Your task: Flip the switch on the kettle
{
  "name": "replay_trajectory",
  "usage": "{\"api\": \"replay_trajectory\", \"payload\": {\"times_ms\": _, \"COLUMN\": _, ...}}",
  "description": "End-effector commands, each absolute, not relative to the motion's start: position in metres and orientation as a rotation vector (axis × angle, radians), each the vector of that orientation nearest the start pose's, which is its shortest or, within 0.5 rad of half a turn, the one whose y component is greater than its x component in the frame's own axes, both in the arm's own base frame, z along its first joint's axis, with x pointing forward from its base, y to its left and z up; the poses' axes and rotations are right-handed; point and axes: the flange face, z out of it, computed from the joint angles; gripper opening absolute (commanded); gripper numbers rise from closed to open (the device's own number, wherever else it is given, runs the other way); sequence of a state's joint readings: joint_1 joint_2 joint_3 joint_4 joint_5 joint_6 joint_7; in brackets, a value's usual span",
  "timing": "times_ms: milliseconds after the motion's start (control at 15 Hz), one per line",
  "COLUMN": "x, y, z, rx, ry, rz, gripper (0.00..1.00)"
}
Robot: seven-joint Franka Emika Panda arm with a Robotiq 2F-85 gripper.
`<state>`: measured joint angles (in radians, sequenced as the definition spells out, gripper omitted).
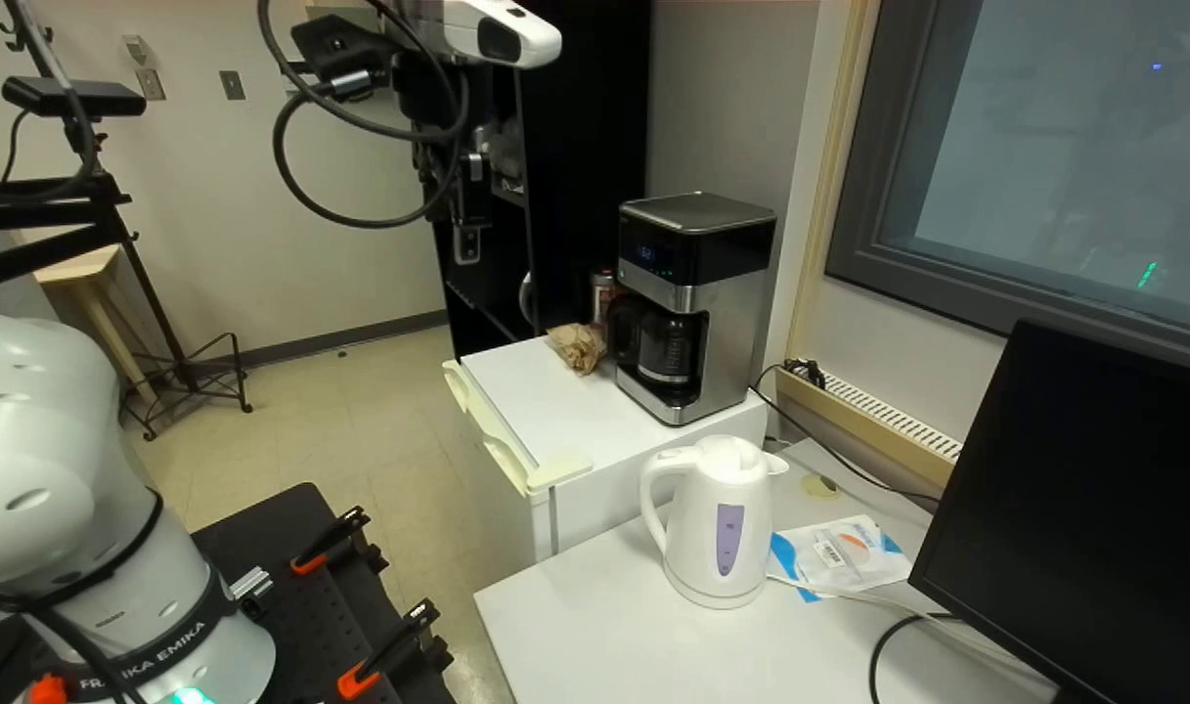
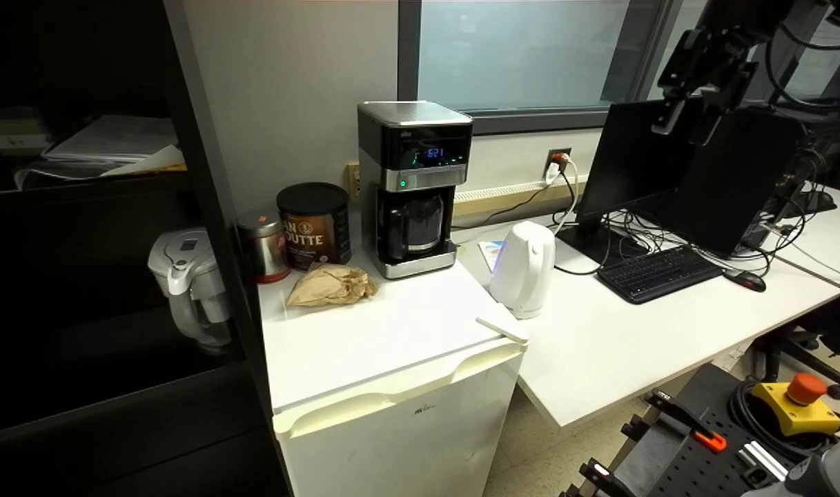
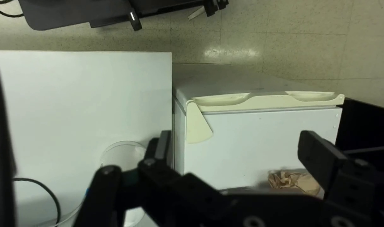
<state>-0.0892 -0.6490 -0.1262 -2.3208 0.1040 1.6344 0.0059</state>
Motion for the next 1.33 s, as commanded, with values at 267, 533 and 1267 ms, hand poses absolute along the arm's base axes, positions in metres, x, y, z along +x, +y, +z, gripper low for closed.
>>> {"api": "replay_trajectory", "payload": {"times_ms": 267, "x": 0.388, "y": -0.07, "z": 0.541, "rx": -3.026, "ry": 0.361, "rz": 0.021, "gripper": 1.0}}
{"api": "replay_trajectory", "payload": {"times_ms": 533, "x": 0.404, "y": -0.074, "z": 0.525, "rx": -3.06, "ry": 0.393, "rz": 0.036, "gripper": 0.75}}
{"api": "replay_trajectory", "payload": {"times_ms": 1267, "x": 0.446, "y": -0.088, "z": 0.462, "rx": -3.139, "ry": 0.55, "rz": 0.104, "gripper": 0.02}}
